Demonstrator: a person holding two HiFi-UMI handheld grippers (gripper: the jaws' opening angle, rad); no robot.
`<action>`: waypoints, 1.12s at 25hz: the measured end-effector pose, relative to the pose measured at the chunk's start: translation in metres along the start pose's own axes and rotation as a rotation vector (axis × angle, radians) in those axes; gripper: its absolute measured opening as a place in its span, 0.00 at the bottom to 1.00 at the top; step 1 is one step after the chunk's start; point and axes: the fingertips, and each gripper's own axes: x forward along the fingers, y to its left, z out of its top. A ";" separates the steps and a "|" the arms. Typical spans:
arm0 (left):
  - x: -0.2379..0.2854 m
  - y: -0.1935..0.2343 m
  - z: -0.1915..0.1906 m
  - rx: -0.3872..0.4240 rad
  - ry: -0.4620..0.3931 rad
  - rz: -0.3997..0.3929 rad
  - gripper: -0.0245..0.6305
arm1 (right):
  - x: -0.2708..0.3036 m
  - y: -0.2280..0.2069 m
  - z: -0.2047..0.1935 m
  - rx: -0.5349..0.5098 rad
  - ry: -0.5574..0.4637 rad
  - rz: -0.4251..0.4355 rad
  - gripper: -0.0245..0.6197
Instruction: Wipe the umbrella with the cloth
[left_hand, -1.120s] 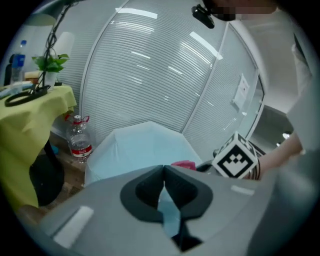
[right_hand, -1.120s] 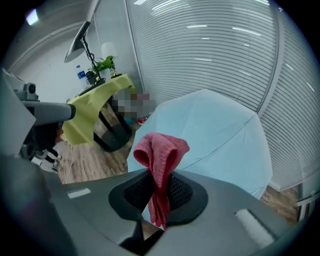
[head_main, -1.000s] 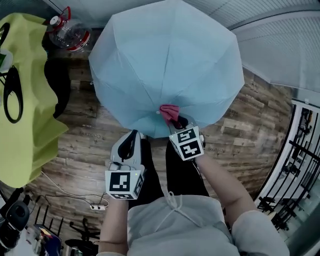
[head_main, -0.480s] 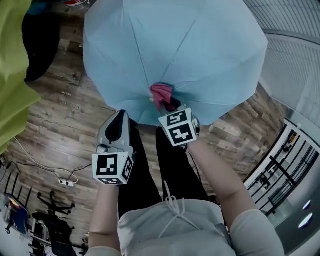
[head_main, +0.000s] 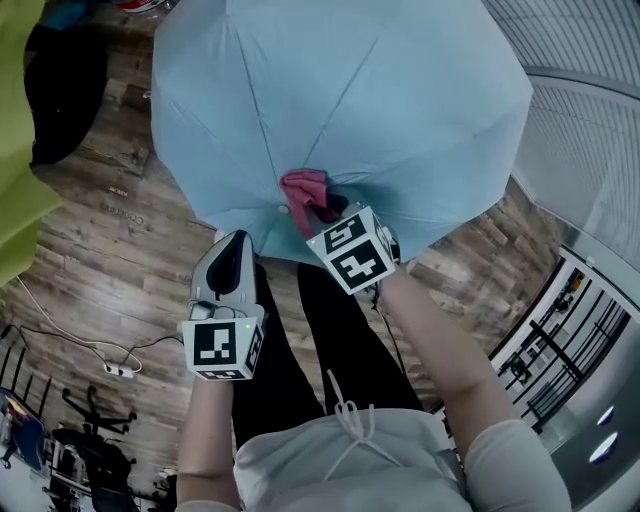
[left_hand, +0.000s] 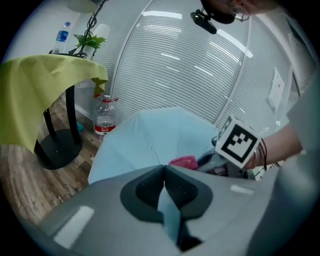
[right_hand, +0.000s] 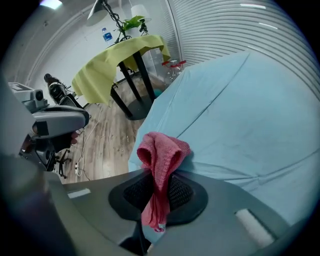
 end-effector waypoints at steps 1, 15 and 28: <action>0.001 -0.001 0.001 -0.006 0.000 0.001 0.05 | -0.003 -0.002 0.001 -0.008 -0.003 -0.005 0.12; 0.023 -0.047 0.027 0.033 0.013 -0.018 0.05 | -0.050 -0.062 0.013 -0.022 -0.048 -0.064 0.12; 0.052 -0.094 0.056 0.045 -0.012 -0.015 0.05 | -0.105 -0.128 0.018 -0.047 -0.071 -0.161 0.12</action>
